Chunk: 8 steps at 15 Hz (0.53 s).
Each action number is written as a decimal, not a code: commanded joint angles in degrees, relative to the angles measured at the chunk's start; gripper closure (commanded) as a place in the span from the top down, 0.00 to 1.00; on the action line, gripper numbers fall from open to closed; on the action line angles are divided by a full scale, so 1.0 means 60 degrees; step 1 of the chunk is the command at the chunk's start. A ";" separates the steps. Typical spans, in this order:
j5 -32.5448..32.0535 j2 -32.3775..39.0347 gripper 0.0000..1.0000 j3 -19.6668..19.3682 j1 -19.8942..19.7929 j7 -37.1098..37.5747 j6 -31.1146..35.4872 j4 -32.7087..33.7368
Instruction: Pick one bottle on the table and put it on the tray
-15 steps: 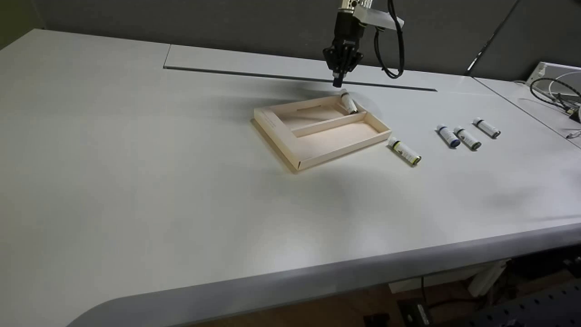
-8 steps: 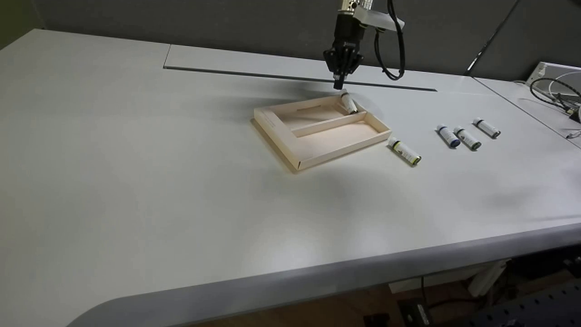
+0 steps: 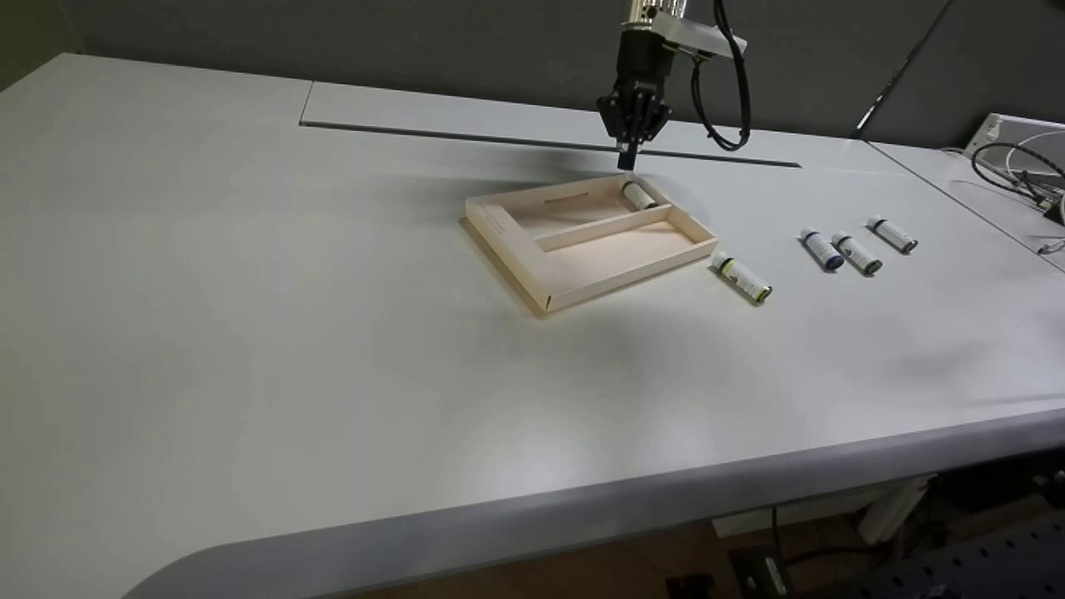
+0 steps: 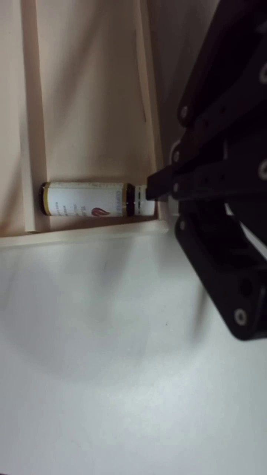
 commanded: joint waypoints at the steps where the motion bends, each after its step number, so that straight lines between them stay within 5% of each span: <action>1: 0.0139 -0.0090 0.00 0.0014 -0.0068 0.0508 -0.0402 0.0134; 7: 0.0013 -0.0604 0.00 -0.0169 -0.0206 0.0644 -0.0356 0.0350; 8: -0.0253 -0.0237 0.00 -0.0042 -0.0249 0.0728 -0.0830 0.1407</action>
